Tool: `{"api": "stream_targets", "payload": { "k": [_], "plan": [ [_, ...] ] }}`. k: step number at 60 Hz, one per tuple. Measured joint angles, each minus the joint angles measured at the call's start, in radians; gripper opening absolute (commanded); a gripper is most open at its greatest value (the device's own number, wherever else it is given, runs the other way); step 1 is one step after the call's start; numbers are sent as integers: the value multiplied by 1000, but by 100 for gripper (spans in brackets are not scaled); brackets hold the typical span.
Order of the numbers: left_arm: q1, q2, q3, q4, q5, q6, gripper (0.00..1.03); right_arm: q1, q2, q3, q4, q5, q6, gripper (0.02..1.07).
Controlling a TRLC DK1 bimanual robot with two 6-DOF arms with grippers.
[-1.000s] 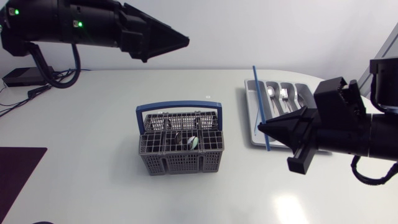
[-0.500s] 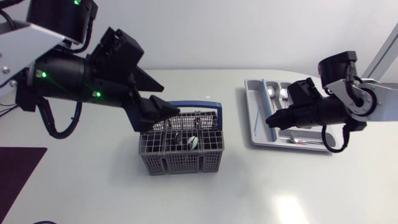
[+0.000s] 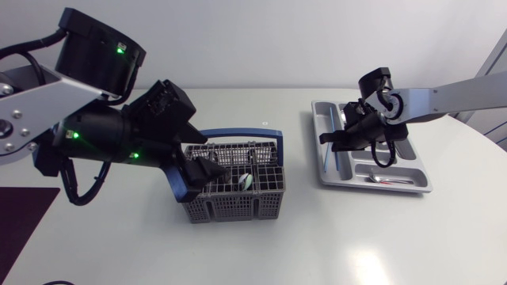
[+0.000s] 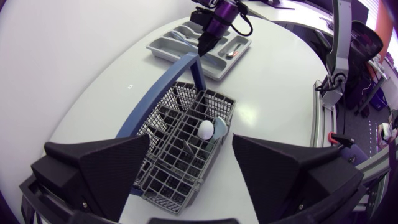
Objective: Unload the cutlery basket into the drawer organizer.
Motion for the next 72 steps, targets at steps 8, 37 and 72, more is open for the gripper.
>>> {"api": "stream_targets", "payload": {
  "k": [8, 37, 72],
  "plan": [
    [-38, -1, -26, 4, -56, -3, 98, 0, 63, 55, -16, 24, 19, 39],
    [-195, 21, -36, 29, -321, -45, 97, 55, -81, 0, -47, 59, 20, 97],
    [-220, 180, 45, -25, -576, -228, 94, 120, -342, -217, -39, 94, 4, 97]
  ]
}}
